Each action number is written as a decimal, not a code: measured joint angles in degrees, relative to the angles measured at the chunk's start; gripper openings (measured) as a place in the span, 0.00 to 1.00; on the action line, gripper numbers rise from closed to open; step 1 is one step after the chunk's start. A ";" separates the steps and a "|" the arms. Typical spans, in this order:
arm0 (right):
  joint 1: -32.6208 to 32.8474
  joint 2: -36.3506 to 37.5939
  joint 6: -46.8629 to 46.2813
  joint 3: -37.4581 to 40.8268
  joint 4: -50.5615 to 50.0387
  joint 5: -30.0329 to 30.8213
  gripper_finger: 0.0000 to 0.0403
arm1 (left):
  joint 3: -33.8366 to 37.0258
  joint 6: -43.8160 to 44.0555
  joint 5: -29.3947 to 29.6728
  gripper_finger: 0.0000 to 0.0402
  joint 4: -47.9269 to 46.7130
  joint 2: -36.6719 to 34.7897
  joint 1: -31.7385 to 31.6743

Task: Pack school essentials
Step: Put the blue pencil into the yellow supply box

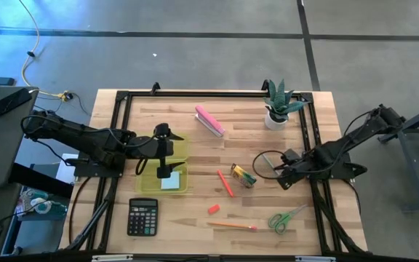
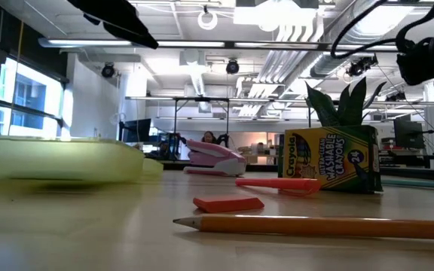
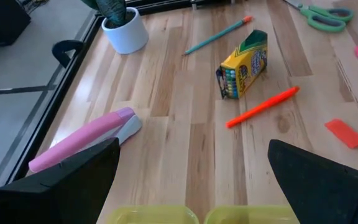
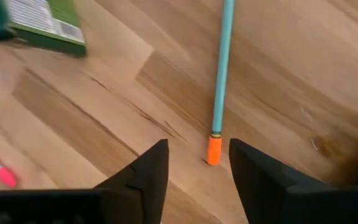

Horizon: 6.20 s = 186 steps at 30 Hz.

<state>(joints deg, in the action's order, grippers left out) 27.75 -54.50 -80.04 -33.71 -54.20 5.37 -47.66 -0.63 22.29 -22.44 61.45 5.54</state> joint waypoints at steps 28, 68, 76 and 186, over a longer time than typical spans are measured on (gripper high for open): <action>0.04 -19.51 2.04 0.03 4.37 -6.05 0.41 | 0.00 0.43 0.00 1.00 -0.02 0.00 0.00; 0.05 -19.41 -0.76 1.22 8.16 -3.21 0.03 | 0.02 0.43 -1.72 1.00 -0.04 0.02 0.02; 0.07 -19.35 -3.42 0.44 4.47 0.20 0.03 | 0.01 0.43 -1.25 1.00 -0.04 0.02 0.00; -19.52 -31.00 84.02 -21.29 67.36 6.15 0.07 | 0.04 -16.51 -7.87 0.06 39.01 8.98 -0.28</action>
<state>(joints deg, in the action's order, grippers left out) 8.23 -85.49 3.98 -55.00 13.16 11.52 -47.62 -17.14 14.42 16.57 70.43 5.26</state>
